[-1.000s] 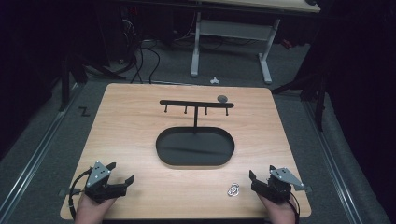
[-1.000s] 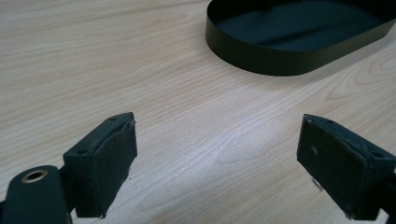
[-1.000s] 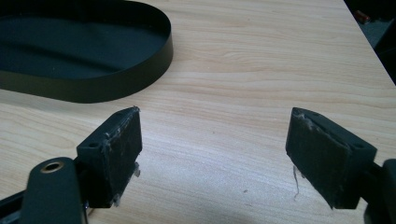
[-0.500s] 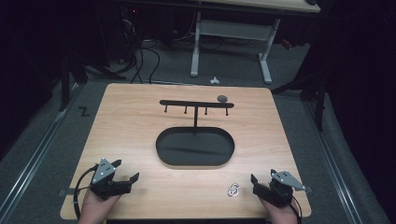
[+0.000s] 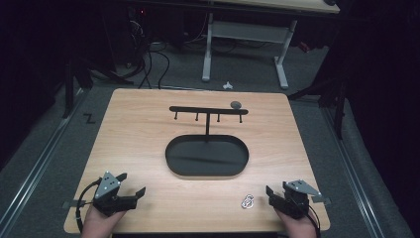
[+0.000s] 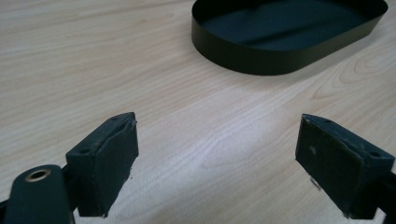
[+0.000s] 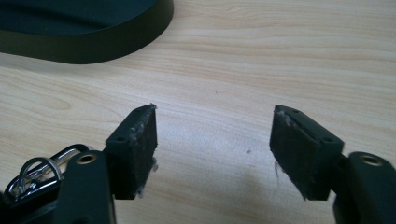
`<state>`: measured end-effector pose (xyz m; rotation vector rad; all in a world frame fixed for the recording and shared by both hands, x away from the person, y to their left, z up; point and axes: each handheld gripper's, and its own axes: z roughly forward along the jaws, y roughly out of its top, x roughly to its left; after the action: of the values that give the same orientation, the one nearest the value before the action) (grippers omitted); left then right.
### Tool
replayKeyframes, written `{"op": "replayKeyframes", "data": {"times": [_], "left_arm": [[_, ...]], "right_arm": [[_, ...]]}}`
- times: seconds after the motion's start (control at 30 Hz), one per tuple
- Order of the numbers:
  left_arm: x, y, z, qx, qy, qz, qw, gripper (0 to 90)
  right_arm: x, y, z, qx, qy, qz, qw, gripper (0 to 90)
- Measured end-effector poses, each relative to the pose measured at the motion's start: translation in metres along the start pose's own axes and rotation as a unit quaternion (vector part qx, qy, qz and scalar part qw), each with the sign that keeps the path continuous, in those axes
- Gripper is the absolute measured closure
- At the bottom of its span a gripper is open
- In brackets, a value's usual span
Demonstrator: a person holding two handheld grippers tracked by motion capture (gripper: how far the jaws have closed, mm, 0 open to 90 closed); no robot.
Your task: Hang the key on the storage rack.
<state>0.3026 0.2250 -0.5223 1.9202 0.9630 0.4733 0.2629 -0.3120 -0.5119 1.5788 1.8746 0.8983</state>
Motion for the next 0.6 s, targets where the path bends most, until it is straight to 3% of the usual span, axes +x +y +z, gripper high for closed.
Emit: {"op": "replayKeyframes", "data": {"times": [0.13, 0.17, 0.2, 0.23, 0.27, 0.3, 0.33, 0.43, 0.6], "left_arm": [[0.001, -0.002, -0.008, -0.008, -0.001, -0.001, 1.0, 13.7], [0.002, -0.001, -0.01, -0.014, -0.001, -0.004, 0.9999, 13.9], [0.003, 0.0, -0.011, -0.02, -0.001, -0.008, 0.9998, 13.9], [0.004, 0.002, -0.011, -0.027, -0.004, -0.012, 0.9996, 14.1], [0.004, 0.002, -0.011, -0.027, -0.004, -0.012, 0.9996, 14.2], [0.005, 0.004, -0.009, -0.028, -0.009, -0.012, 0.9995, 14.2], [0.005, 0.005, -0.007, -0.028, -0.012, -0.012, 0.9995, 14.2], [0.004, 0.007, 0.001, -0.025, -0.021, -0.009, 0.9994, 14.1], [0.003, 0.007, 0.001, -0.028, -0.026, -0.009, 0.9992, 14.1]], "right_arm": [[0.001, 0.002, 0.004, 0.035, 0.004, -0.012, 0.9993, 35.4], [0.001, 0.005, 0.009, 0.063, -0.001, -0.022, 0.9978, 34.9], [0.001, 0.005, 0.009, 0.063, -0.001, -0.022, 0.9978, 34.9], [0.002, 0.009, 0.012, 0.094, -0.002, -0.033, 0.995, 33.4], [0.002, 0.009, 0.012, 0.094, -0.002, -0.033, 0.995, 33.4], [0.002, 0.015, 0.017, 0.138, 0.008, -0.034, 0.9899, 30.3], [0.002, 0.015, 0.017, 0.138, 0.008, -0.034, 0.9899, 30.3], [0.007, 0.024, 0.017, 0.163, -0.009, -0.054, 0.985, 32.1], [0.012, 0.039, 0.021, 0.205, -0.006, -0.06, 0.977, 31.1]]}}
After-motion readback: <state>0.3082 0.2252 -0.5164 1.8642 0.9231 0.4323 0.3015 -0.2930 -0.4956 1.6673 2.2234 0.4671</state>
